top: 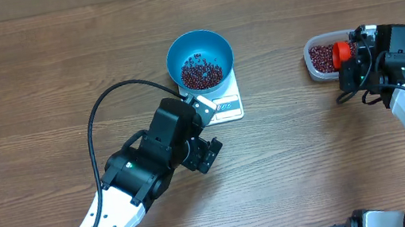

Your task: Scoop item into bowl and weigh 150g on scale

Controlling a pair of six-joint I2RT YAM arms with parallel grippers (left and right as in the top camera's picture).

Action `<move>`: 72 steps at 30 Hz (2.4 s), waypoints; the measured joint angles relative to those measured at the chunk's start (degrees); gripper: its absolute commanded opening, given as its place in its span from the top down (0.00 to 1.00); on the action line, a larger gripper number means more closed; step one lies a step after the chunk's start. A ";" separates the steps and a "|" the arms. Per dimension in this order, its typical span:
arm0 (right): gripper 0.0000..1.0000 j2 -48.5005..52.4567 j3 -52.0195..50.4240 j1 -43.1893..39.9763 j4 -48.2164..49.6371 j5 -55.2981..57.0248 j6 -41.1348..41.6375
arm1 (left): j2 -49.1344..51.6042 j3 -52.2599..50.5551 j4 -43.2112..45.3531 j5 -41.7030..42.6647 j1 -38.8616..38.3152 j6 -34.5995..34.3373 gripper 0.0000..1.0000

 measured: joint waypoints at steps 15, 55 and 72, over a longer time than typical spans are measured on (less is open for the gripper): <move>0.74 0.00 0.00 0.00 1.03 -0.07 -0.02 | 0.00 0.00 0.00 0.00 0.00 0.02 0.01; 0.96 1.81 0.00 0.00 7.48 -0.55 0.15 | 0.00 0.00 -0.02 0.00 0.00 0.02 0.01; 0.96 3.54 0.00 0.00 10.08 -1.01 0.17 | 0.00 0.00 0.00 0.00 0.00 0.00 0.01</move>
